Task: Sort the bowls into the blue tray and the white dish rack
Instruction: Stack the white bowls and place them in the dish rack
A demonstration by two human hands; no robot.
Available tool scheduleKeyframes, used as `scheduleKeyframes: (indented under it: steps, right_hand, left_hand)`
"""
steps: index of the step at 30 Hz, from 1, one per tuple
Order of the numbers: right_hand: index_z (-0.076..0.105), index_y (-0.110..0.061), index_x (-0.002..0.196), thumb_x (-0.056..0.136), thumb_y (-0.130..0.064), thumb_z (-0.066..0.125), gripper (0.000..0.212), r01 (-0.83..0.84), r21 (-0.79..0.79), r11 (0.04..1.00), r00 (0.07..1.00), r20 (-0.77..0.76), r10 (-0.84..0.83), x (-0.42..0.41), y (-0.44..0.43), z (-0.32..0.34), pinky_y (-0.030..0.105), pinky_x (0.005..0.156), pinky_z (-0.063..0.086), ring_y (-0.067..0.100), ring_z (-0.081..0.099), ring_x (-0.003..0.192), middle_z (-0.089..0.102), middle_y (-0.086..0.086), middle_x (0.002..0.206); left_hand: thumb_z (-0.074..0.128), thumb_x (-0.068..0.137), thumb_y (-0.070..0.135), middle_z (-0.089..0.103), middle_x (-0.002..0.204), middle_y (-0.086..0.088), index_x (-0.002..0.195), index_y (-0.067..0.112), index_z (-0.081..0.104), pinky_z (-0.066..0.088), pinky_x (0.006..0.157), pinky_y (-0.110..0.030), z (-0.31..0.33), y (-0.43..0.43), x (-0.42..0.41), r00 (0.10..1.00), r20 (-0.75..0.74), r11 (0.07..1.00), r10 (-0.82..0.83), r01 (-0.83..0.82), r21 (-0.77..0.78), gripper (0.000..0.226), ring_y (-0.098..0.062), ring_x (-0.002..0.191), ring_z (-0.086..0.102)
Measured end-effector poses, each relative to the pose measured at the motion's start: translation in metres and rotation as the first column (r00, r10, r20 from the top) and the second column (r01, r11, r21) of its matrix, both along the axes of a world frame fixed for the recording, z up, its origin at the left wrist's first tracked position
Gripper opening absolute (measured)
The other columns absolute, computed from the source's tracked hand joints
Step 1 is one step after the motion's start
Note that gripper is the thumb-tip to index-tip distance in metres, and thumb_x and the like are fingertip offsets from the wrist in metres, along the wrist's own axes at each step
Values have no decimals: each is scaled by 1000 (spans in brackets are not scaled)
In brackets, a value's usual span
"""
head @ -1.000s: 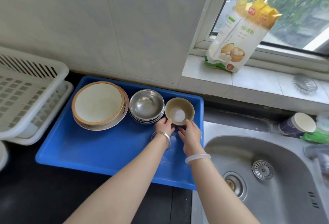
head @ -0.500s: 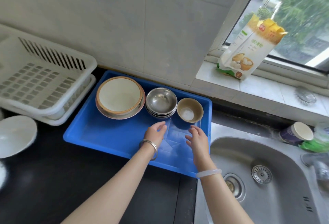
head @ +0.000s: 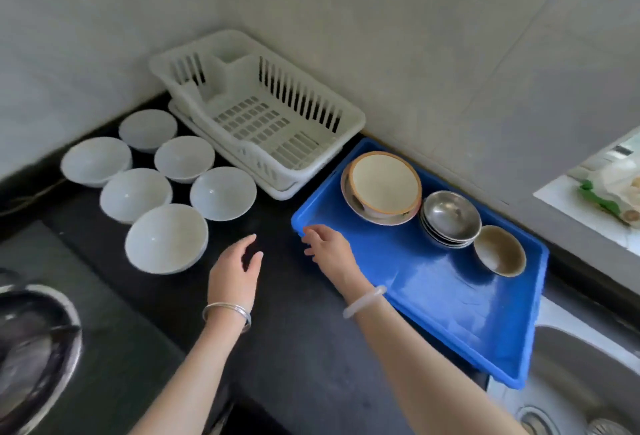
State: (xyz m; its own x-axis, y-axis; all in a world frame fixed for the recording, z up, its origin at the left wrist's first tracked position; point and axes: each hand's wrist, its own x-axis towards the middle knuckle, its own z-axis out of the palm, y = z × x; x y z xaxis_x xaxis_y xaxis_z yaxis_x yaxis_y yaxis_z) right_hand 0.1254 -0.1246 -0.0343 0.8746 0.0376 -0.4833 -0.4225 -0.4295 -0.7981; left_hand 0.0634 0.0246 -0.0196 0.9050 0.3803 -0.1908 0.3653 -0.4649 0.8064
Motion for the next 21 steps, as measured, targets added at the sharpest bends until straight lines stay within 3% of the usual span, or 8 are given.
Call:
scheduleKeyframes:
  steps: [4,6,8,11,13,15,17,21]
  right_hand:
    - [49,-16,136,94,-34,42,45,-151,-86,985,988,-42,148,35,66,-15,43,101,46,26,56,116,58,6,129]
    - [42,-12,141,95,-33,45,51,-164,-110,980,985,-64,157,52,89,-25,41,104,43,22,55,112,56,7,128]
    - [43,-11,140,94,-33,47,51,-140,-106,984,986,-103,129,65,108,-34,40,97,46,19,52,98,57,9,122]
    - [53,-9,126,92,-24,49,37,-40,-24,999,987,-156,36,75,128,-39,36,70,57,20,60,78,60,9,100]
    - [53,-8,122,92,-15,49,31,107,88,990,975,-205,-87,77,136,-41,28,57,55,22,62,78,59,9,100]
    - [54,-7,120,91,-6,47,30,250,189,950,948,-245,-201,77,140,-42,28,59,56,27,63,88,57,10,109]
    - [55,-5,120,90,1,46,32,329,240,913,929,-258,-266,75,142,-39,26,56,57,24,64,81,54,11,117]
    - [55,-4,126,89,3,47,38,323,250,913,944,-152,-293,72,137,-24,24,58,59,16,60,77,53,7,122]
  left_hand:
    - [56,88,10,51,137,-11,126,7,54,38,106,-39,-18,63,-9,981,40,970,188,-192,147,38,-27,127,47]
    - [57,87,8,40,146,-10,127,9,54,37,106,-43,-29,86,-10,962,36,944,272,-274,184,40,-27,135,37]
    - [57,86,7,29,151,-9,130,15,51,35,108,-43,-38,105,-10,937,21,922,349,-348,173,45,-27,140,28]
    - [58,85,6,29,151,-9,139,19,38,29,111,-39,-49,126,-7,909,-14,908,418,-417,29,59,-24,139,29]
    - [58,84,4,40,146,-7,143,22,29,33,109,-38,-54,135,-4,887,-44,868,460,-460,-185,68,-24,130,43]
    - [57,84,5,50,138,-5,144,25,23,38,100,-31,-56,138,-4,853,-98,787,512,-512,-345,71,-19,113,55]
    - [56,85,6,54,134,-6,143,22,29,38,95,-28,-59,139,-6,839,-124,732,530,-526,-433,66,-14,104,54]
    - [54,87,6,54,133,-10,135,17,42,41,104,-44,-65,146,-9,839,-149,648,523,-505,-571,51,-22,119,52]
